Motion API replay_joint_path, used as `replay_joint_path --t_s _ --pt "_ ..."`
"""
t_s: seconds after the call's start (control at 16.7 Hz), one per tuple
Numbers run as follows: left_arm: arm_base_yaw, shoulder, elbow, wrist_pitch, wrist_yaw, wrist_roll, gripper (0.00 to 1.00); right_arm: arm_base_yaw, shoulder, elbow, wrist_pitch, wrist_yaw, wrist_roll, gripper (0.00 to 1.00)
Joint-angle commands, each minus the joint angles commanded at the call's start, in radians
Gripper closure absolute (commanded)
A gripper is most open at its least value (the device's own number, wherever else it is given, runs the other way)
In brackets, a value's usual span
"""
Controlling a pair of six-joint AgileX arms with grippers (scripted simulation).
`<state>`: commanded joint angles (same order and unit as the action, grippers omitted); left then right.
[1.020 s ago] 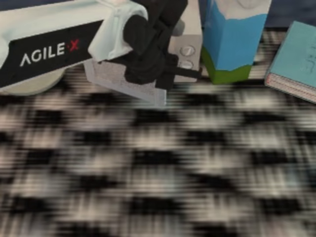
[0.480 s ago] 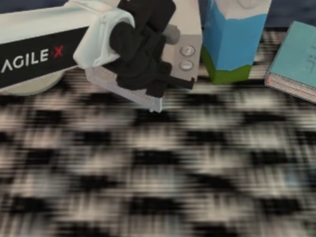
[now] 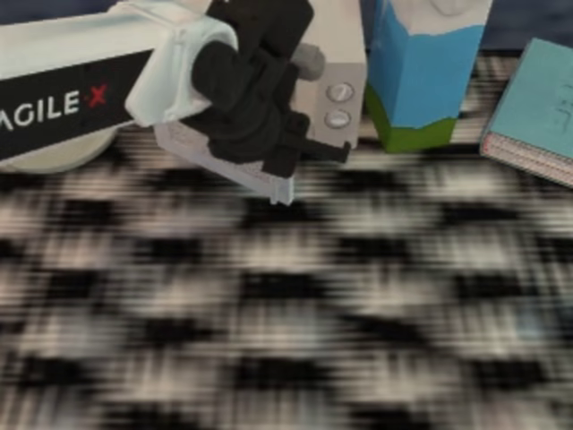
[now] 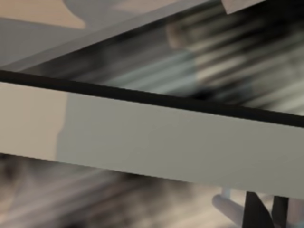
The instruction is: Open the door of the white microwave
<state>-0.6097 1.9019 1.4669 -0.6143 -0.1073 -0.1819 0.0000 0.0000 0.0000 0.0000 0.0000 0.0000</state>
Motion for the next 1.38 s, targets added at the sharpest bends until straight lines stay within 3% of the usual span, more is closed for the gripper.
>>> replay_joint_path --t_s 1.08,1.38 --pt "0.000 0.000 0.000 0.000 0.000 0.000 1.00 0.000 0.000 0.000 0.000 0.000 0.000 0.00" --pt "0.011 -0.030 -0.045 0.013 0.032 0.049 1.00 0.000 0.000 0.000 0.000 0.000 0.000 0.00"
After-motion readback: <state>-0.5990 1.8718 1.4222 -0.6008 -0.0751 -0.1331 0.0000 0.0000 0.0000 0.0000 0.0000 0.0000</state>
